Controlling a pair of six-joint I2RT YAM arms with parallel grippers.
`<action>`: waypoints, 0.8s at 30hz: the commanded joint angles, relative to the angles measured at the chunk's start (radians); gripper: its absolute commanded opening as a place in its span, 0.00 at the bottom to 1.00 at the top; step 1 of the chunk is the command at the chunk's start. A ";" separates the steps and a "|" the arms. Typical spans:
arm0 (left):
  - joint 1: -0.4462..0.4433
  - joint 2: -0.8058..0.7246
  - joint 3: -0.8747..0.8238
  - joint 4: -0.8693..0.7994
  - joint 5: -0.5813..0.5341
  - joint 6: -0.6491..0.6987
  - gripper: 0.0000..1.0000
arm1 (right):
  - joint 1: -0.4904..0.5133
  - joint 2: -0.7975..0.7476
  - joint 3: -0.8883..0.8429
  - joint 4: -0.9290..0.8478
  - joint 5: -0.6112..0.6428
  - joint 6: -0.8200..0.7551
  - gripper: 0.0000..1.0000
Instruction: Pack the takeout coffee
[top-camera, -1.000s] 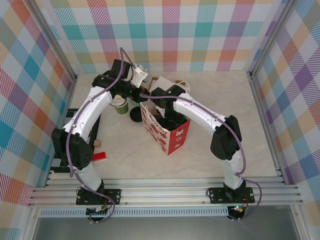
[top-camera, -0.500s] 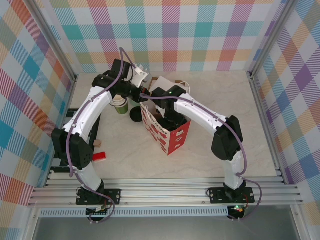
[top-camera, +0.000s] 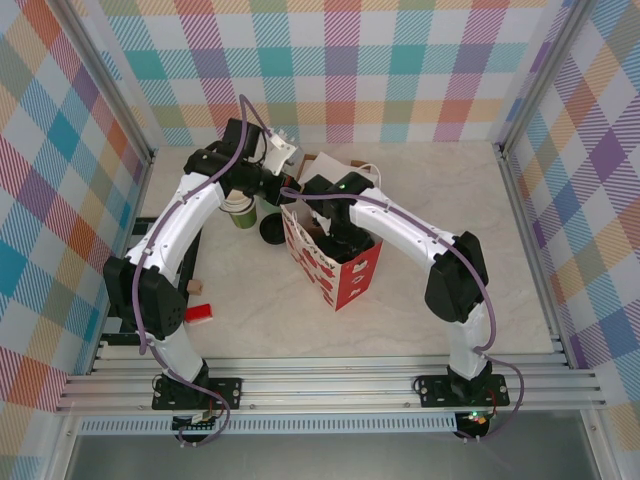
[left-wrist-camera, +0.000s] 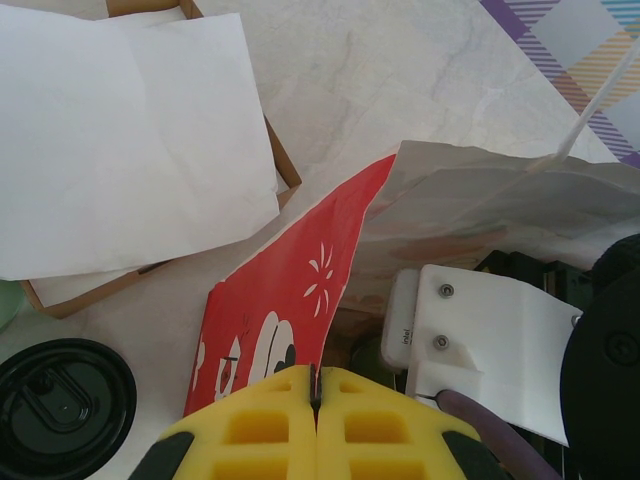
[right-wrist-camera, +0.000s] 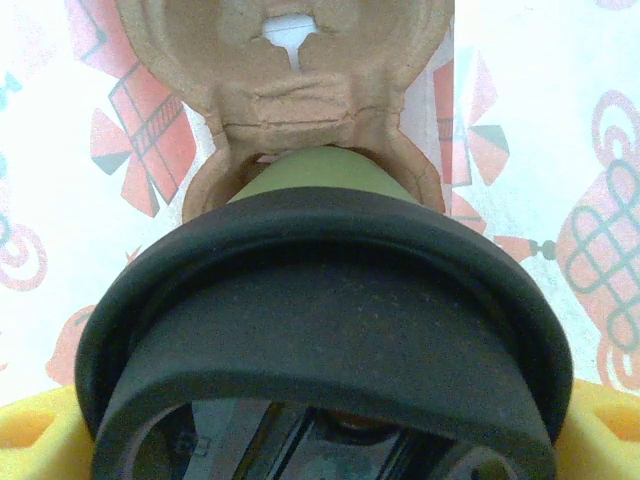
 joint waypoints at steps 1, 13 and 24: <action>0.004 -0.031 -0.009 -0.011 0.035 0.009 0.00 | -0.003 -0.044 -0.012 0.015 -0.008 -0.013 0.42; 0.004 -0.032 -0.007 -0.015 0.037 0.010 0.00 | -0.003 -0.045 -0.029 0.031 -0.030 -0.018 0.42; 0.004 -0.029 -0.007 -0.015 0.040 0.010 0.00 | -0.003 -0.053 -0.032 0.046 -0.027 -0.019 0.42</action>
